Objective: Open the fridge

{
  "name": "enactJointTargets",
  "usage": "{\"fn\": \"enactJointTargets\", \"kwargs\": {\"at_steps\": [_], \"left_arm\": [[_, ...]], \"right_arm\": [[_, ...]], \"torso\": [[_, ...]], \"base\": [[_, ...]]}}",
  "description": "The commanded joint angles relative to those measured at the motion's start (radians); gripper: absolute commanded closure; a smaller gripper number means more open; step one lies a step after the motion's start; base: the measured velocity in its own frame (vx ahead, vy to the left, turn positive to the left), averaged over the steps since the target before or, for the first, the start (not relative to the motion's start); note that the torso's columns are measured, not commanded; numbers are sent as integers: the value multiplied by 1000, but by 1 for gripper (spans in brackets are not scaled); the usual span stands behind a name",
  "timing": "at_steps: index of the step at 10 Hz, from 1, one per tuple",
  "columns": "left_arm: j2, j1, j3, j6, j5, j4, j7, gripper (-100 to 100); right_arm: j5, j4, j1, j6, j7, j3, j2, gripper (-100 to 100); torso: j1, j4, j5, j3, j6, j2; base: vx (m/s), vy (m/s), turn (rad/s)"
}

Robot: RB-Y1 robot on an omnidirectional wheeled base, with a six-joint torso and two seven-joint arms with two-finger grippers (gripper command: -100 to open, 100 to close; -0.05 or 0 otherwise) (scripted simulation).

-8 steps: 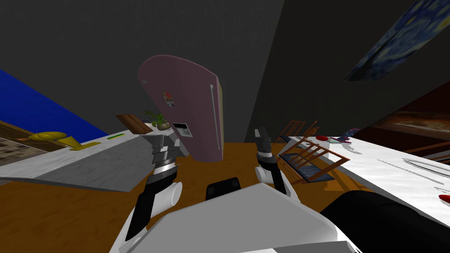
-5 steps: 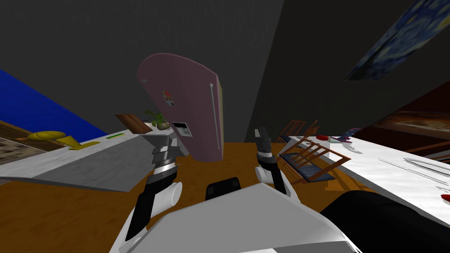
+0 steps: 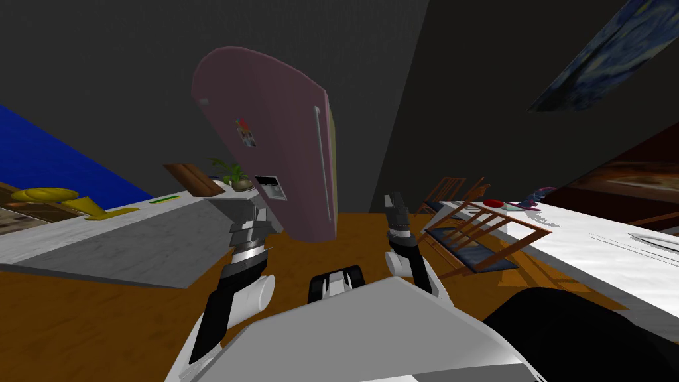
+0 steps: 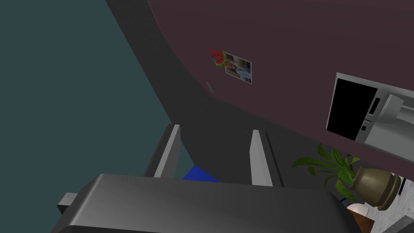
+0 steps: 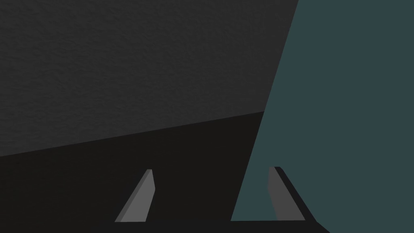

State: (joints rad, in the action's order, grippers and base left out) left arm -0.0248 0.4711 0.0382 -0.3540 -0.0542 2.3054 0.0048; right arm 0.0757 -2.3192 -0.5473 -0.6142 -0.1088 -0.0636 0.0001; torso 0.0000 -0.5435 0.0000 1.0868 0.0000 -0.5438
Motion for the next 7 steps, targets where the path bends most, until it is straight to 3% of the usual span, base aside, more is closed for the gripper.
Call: {"fn": "enactJointTargets", "kwargs": {"at_steps": [1, 2, 4, 7], "left_arm": [[0, 0, 0, 0, 0, 0, 0, 0], [-41, 2, 4, 10, -10, -3, 6, -100], [-85, 6, 13, 34, -33, -11, 22, -100], [-116, 13, 30, 79, -78, -26, 51, -100]], "right_arm": [[0, 0, 0, 0, 0, 0, 0, 0], [0, 0, 0, 0, 0, 0, 0, 0], [0, 0, 0, 0, 0, 0, 0, 0], [0, 0, -1, 0, 0, 0, 0, 0]], "torso": [[0, -74, 0, 148, 0, -74], [0, -148, 0, 295, 0, -148], [-3, -190, -1, 385, 0, -188], [-2, -194, -1, 391, 0, -192]], "base": [[0, 0, 0], [45, -24, 36], [81, -103, 58], [135, -172, 99]]}}
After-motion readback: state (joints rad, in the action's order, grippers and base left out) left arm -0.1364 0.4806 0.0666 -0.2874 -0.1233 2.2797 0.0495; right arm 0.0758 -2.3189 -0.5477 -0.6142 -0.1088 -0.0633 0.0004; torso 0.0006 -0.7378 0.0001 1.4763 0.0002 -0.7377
